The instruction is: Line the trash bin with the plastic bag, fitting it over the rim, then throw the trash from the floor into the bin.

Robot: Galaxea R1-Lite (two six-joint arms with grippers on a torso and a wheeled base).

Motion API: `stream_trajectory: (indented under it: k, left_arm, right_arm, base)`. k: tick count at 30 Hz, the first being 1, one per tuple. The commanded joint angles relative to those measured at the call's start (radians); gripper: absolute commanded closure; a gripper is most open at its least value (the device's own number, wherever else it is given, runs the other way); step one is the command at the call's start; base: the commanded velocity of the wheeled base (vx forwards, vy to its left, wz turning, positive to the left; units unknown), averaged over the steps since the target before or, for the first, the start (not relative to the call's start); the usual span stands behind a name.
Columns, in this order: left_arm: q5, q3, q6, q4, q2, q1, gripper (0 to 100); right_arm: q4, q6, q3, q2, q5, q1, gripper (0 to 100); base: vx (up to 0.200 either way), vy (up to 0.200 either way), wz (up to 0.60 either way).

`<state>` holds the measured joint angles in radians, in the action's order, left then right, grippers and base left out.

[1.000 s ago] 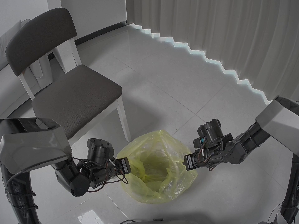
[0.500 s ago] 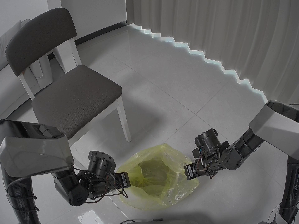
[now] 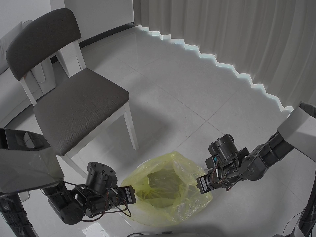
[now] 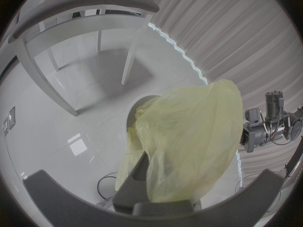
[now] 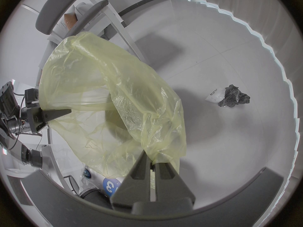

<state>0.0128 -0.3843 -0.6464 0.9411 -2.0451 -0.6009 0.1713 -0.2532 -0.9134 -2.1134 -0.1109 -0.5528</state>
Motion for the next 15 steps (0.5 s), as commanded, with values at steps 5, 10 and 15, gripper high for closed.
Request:
stream_trajectory:
  k: [5,10,15]
  left_arm:
    - [0.001,0.059,-0.006,-0.002,0.045,-0.02,100]
    - [-0.004,0.07,-0.006,0.012,0.002,-0.007,100]
    - [0.004,0.011,0.002,0.028,-0.121,-0.004,100]
  right_arm:
    - [-0.007,-0.005,0.053,0.053,0.0,-0.029,100]
    - [-0.006,-0.003,0.068,0.041,0.002,-0.027,100]
    - [-0.003,0.005,0.018,-0.06,0.003,-0.003,100]
  base:
    - [0.0,0.0,0.0]
    - [0.0,0.0,0.0]
    - [0.0,0.0,0.0]
